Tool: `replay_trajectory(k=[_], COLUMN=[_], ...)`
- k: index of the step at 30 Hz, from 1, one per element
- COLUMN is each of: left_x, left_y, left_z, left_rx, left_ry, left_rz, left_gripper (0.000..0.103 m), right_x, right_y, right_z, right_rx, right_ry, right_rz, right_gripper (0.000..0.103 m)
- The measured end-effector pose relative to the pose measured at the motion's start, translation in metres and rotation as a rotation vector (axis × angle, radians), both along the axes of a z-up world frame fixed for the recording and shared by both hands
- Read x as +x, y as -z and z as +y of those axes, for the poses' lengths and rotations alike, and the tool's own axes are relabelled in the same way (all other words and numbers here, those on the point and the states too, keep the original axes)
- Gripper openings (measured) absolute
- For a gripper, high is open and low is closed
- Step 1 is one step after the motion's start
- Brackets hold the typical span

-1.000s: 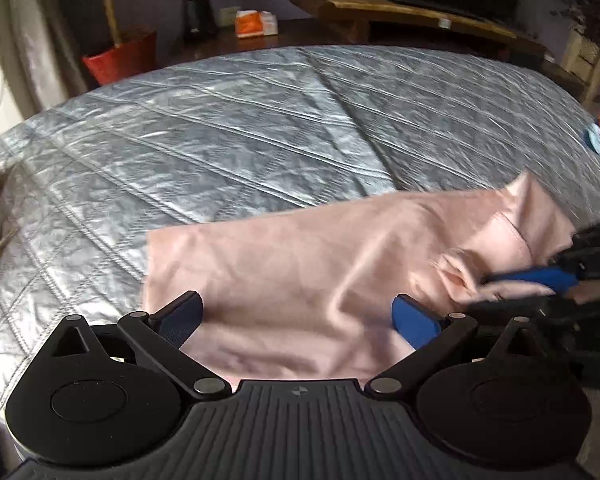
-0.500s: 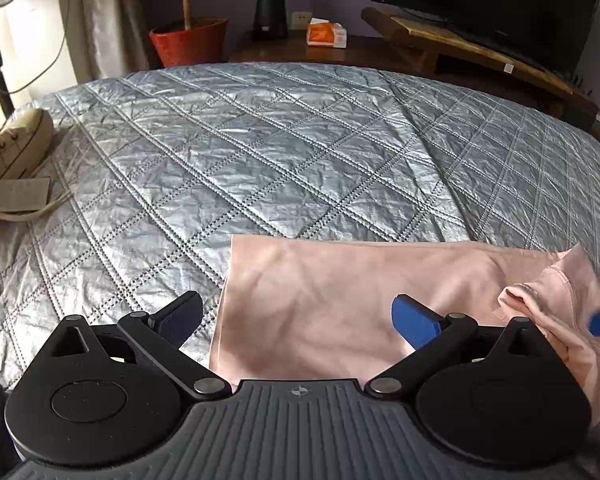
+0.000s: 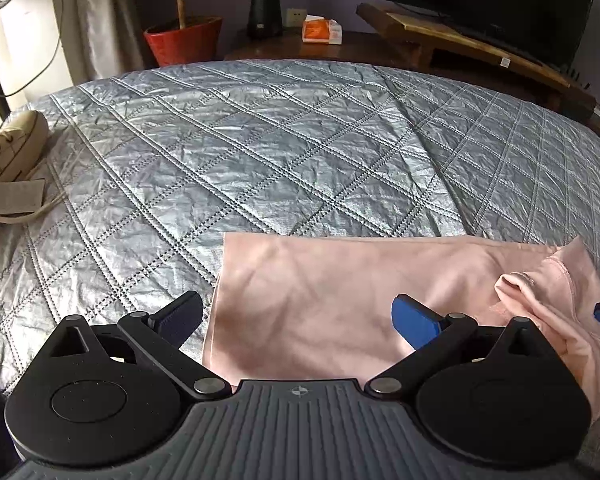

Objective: Fold clothes

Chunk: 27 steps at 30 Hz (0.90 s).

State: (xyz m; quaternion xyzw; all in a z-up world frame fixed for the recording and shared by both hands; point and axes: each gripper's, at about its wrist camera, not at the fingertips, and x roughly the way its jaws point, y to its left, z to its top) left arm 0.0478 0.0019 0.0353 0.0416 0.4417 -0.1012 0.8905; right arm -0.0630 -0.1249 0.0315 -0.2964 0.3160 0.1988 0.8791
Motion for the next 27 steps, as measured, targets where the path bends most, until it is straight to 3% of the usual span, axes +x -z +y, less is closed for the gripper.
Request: replay_trajectory(k=[4, 11, 13, 24, 27], left_x=[-0.001, -0.001, -0.002, -0.002, -0.003], left_y=[0.001, 0.003, 0.003, 0.008, 0.008], left_z=[-0.004, -0.006, -0.007, -0.011, -0.011], left_rx=[0.011, 0.017, 0.018, 0.039, 0.038], left_ry=[0.014, 0.023, 0.027, 0.049, 0.047], left_rz=[0.002, 0.008, 0.009, 0.025, 0.024], left_gripper=[0.102, 0.102, 0.102, 0.103, 0.103], right_x=[0.008, 0.006, 0.007, 0.005, 0.011], right_y=[0.005, 0.009, 0.006, -0.008, -0.01], right_z=[0.002, 0.009, 0.002, -0.031, -0.041], right_rx=[-0.003, -0.029, 0.027, 0.281, 0.351], right_ry=[-0.013, -0.071, -0.053, -0.027, 0.029], right_rz=[0.026, 0.028, 0.049, 0.173, 0.214], right_gripper=[0.073, 0.045, 0.038, 0.036, 0.026])
